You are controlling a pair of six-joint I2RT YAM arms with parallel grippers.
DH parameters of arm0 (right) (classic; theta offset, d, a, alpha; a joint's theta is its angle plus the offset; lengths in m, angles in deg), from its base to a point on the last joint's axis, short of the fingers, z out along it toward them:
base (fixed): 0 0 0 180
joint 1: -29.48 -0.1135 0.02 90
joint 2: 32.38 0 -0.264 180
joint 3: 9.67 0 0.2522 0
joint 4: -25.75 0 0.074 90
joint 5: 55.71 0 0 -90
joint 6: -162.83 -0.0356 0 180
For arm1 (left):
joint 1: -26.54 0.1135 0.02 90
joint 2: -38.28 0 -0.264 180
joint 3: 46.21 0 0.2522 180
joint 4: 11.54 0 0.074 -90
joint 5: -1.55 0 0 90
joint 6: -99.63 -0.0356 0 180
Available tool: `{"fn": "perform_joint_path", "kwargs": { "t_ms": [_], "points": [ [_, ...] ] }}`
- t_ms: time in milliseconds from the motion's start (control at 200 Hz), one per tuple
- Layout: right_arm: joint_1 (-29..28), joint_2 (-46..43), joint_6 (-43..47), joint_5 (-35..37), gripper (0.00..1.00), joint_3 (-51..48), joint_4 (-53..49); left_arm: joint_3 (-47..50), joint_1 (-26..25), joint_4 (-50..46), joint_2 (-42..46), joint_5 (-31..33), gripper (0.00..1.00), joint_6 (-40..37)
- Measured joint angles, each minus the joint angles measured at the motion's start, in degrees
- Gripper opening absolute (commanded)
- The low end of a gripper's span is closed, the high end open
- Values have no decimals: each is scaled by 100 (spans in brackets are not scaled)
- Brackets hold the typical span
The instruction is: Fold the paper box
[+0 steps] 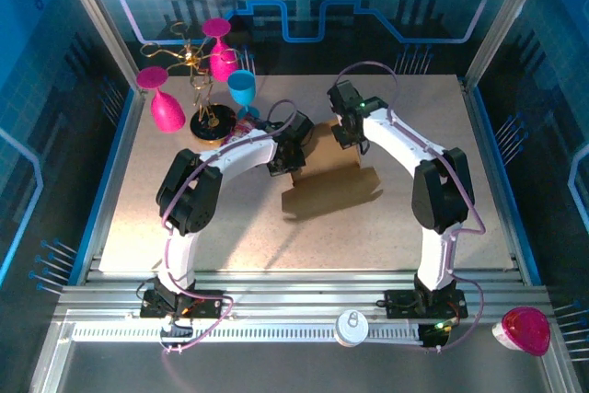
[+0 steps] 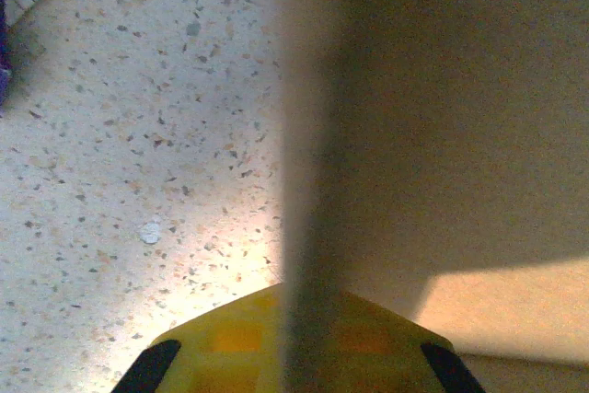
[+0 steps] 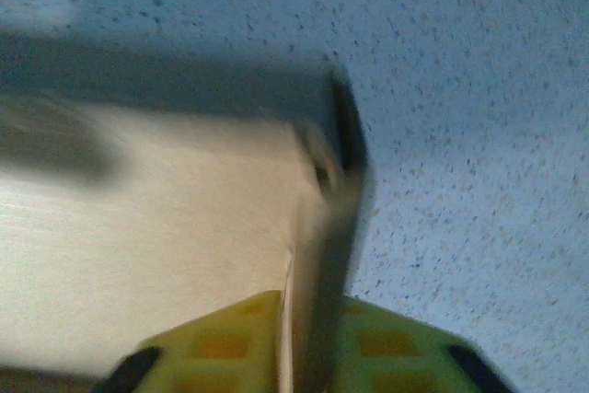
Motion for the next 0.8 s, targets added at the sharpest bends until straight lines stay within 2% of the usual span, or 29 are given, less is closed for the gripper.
{"fn": "perform_joint_path", "kwargs": {
  "t_ms": [85, 235, 340, 470, 615, 795],
  "points": [
    [0, 7, -155, -188, 52, 400, -247, 0, 0, -57, 0, -15, 0, 20],
    [33, 7, -461, -485, 66, 1032, -741, -22, 7, -146, 0, -87, 0, 26],
    [68, 7, -925, -529, 68, 1462, -1318, -107, 22, -251, -11, -153, 0, 120],
    [127, -275, -1932, -444, 69, 1696, -2118, -361, 50, -433, -92, -205, 0, 216],
    [256, -1641, -3268, -667, 68, 577, -2433, -575, 59, -573, -243, -264, 0, 328],
    [393, -3464, -4843, -1436, 67, -1095, -2579, -647, 59, -776, -442, -306, 0, 393]
  ]
}}
